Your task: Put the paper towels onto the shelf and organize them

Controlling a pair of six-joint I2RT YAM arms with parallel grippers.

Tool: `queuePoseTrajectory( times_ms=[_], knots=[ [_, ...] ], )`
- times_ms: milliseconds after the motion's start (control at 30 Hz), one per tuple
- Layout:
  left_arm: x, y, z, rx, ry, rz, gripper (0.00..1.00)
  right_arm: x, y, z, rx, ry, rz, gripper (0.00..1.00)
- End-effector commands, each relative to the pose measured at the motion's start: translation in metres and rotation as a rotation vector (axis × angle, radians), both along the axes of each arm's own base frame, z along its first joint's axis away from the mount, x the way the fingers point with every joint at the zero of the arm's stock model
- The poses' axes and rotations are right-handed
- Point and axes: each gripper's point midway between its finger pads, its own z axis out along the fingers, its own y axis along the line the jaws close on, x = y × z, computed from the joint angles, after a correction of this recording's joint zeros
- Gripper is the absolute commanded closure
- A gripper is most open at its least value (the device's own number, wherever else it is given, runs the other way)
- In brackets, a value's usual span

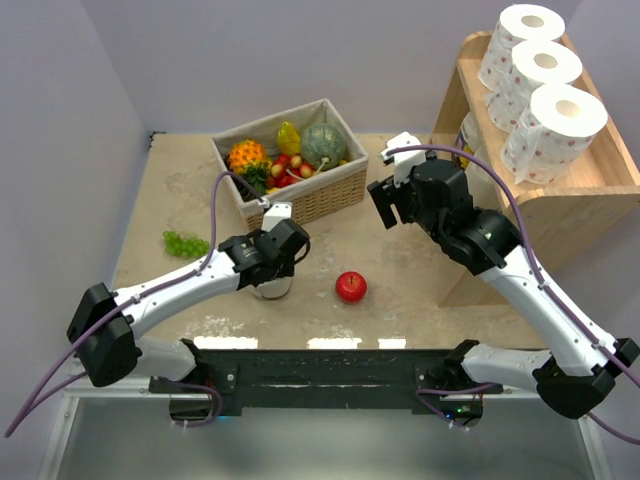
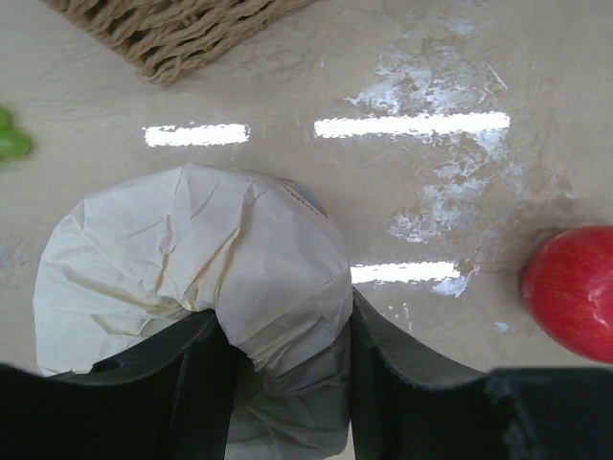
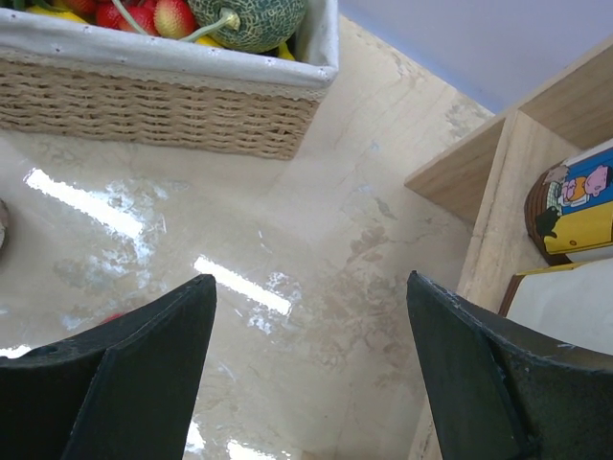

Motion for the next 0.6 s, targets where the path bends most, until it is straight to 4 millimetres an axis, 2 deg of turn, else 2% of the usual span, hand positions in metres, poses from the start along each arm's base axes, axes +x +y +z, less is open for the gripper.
queuePoseTrajectory(
  times_ms=[0, 67, 167, 233, 300, 467, 500, 567],
  knots=[
    [0.024, -0.027, 0.035, -0.086, -0.122, -0.031, 0.43, -0.004, 0.000, 0.026, 0.068, -0.036, -0.005, 0.16],
    [0.027, -0.030, 0.041, -0.097, -0.139, -0.038, 0.36, -0.004, 0.001, 0.028, 0.077, -0.031, -0.008, 0.16],
    [0.030, -0.031, 0.049, -0.099, -0.162, -0.049, 0.12, -0.004, 0.006, 0.028, 0.092, -0.013, 0.003, 0.16],
    [0.032, -0.029, 0.056, -0.095, -0.182, -0.045, 0.07, -0.005, 0.011, 0.029, 0.119, -0.002, 0.011, 0.17],
    [0.035, -0.020, 0.065, -0.071, -0.205, -0.019, 0.03, -0.006, 0.024, 0.028, 0.159, 0.023, 0.060, 0.17],
    [0.053, 0.027, 0.081, -0.052, -0.240, 0.079, 0.00, -0.014, 0.073, 0.018, 0.329, 0.136, 0.167, 0.20],
    [0.062, 0.049, 0.083, -0.061, -0.241, 0.136, 0.00, -0.015, 0.085, 0.020, 0.358, 0.140, 0.199, 0.21],
    [0.065, 0.068, 0.085, -0.076, -0.250, 0.159, 0.00, -0.019, 0.109, 0.011, 0.389, 0.175, 0.237, 0.21]
  ],
)
